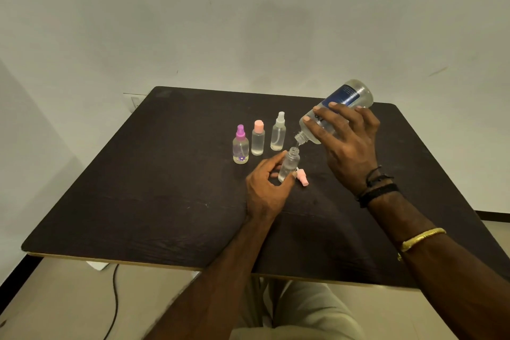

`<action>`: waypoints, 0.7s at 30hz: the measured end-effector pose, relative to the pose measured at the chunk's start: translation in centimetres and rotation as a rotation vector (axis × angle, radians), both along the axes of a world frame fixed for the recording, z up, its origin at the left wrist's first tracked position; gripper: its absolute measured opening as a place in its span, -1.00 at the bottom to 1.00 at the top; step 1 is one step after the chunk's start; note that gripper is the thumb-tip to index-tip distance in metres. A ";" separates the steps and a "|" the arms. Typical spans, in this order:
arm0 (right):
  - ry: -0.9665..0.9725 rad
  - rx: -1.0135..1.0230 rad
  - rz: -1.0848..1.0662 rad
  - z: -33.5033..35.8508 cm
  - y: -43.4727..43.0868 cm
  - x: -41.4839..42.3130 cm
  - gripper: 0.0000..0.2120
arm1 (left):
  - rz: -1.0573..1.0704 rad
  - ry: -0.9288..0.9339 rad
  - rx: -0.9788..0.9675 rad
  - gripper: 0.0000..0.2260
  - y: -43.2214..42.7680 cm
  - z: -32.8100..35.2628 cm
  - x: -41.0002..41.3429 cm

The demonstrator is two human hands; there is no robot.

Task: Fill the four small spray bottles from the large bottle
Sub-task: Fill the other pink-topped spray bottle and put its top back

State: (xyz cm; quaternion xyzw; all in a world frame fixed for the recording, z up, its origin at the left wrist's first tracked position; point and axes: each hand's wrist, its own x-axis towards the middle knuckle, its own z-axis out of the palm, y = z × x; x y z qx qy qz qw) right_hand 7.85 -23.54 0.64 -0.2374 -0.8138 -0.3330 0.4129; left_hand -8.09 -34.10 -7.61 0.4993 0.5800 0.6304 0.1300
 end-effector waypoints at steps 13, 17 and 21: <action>-0.029 0.045 0.021 0.6 0.2 0.0 -0.61 | -0.020 -0.009 -0.010 -0.55 -0.1 0.1 0.0; -0.065 0.058 0.036 0.9 0.1 0.0 -0.65 | -0.022 -0.011 -0.011 -0.54 -0.1 0.1 0.1; -0.072 0.071 0.055 1.2 0.1 0.0 -0.64 | -0.035 -0.018 -0.023 -0.54 -0.2 0.1 0.0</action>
